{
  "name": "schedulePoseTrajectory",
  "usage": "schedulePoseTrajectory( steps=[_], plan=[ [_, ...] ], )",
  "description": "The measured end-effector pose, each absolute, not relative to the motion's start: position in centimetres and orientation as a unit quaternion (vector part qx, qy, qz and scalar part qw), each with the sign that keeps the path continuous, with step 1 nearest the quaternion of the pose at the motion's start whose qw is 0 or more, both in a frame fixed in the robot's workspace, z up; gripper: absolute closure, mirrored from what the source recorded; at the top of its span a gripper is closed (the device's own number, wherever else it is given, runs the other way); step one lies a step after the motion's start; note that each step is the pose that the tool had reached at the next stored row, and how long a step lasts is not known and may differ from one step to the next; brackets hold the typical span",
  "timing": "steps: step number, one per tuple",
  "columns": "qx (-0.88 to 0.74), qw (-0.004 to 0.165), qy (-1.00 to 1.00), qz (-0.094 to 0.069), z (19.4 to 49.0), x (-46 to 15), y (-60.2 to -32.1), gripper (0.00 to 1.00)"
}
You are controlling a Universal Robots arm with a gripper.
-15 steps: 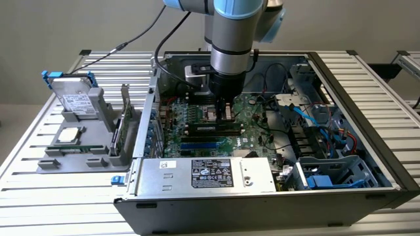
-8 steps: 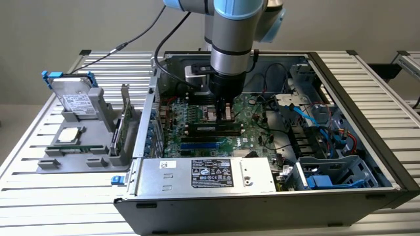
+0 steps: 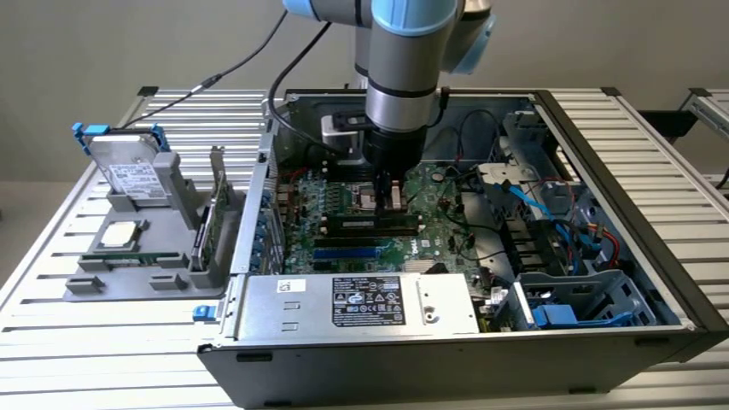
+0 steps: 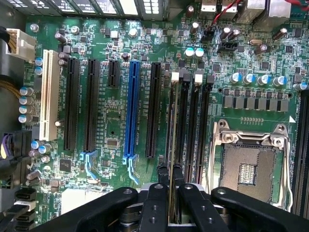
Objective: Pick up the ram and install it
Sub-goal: 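Insert the ram into the slot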
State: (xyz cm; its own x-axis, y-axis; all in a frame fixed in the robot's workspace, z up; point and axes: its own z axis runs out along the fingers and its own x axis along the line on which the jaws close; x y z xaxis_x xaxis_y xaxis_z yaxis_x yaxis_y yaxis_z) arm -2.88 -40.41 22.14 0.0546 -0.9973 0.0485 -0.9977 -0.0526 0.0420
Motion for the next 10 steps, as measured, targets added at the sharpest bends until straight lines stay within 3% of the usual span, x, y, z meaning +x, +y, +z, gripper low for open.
schedulePoseTrajectory(
  steps=[10],
  plan=[
    [0.725, 0.033, -0.688, 0.004, 21.96, -2.88, -40.41, 0.86]
  ],
)
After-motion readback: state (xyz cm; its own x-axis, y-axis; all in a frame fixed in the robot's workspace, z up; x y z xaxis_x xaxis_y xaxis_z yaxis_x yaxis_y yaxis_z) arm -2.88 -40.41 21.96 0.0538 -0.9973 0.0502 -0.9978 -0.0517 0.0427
